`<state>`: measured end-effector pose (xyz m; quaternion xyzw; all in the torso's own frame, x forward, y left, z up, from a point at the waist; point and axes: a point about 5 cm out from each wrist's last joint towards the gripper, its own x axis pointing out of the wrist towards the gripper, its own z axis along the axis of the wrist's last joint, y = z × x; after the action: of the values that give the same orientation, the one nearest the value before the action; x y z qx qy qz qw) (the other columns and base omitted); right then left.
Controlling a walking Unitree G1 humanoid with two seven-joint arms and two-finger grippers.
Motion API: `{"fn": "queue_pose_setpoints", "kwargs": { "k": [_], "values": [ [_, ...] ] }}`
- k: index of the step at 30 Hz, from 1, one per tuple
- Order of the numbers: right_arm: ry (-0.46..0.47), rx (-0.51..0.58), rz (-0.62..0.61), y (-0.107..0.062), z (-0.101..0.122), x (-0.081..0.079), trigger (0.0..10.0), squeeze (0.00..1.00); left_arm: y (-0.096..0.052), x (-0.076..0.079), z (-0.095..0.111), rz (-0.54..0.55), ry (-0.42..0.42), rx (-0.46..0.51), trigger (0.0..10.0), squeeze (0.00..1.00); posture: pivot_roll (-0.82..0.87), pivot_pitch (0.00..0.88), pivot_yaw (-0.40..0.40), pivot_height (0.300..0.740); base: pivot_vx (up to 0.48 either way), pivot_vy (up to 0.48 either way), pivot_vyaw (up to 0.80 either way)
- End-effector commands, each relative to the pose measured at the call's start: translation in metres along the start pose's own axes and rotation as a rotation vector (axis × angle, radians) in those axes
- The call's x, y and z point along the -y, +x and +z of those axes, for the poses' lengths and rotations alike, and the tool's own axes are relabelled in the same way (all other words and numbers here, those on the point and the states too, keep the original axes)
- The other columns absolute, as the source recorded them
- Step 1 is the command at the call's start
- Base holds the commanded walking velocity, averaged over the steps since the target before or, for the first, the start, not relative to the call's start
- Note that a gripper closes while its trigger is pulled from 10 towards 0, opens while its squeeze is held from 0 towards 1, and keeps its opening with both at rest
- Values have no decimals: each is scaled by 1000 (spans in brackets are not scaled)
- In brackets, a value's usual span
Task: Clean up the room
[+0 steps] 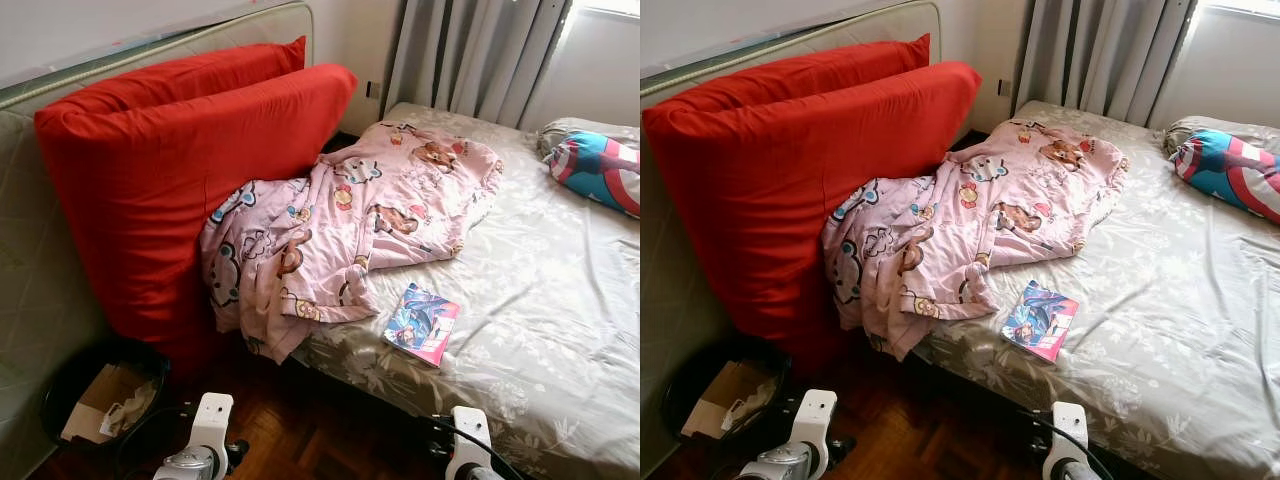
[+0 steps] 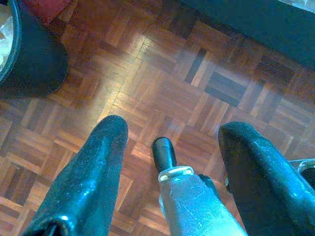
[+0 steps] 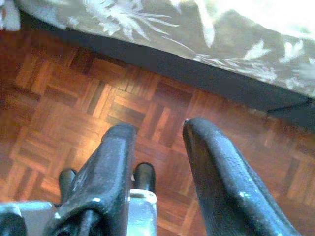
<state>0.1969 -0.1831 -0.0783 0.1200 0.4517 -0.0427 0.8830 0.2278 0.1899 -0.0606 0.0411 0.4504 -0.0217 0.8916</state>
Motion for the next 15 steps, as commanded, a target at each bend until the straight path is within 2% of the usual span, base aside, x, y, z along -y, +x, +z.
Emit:
{"fn": "queue_pose_setpoints", "kwargs": {
  "k": [1, 3, 6, 15],
  "values": [
    [76, 9, -25, 0, -1, 1, 10000, 0, 0, -2, 1, 3, -1, 4, 10000, 0, -24, 0, -59, 740, 0, 0, 0],
    [140, 17, -43, 0, -2, 2, 10000, 0, 0, -2, 2, 4, -4, 6, 10000, 0, -24, 0, -59, 740, 0, 0, 0],
    [175, 23, -57, 0, -3, 2, 10000, 0, 0, -2, 2, 4, -6, 7, 10000, 0, -27, 0, -59, 740, 0, 0, 0],
    [134, 12, -50, 0, -2, 2, 10000, 0, 0, -1, 2, 3, -12, 7, 10000, 0, -33, 0, -60, 740, 0, 0, 0]
  ]
}}
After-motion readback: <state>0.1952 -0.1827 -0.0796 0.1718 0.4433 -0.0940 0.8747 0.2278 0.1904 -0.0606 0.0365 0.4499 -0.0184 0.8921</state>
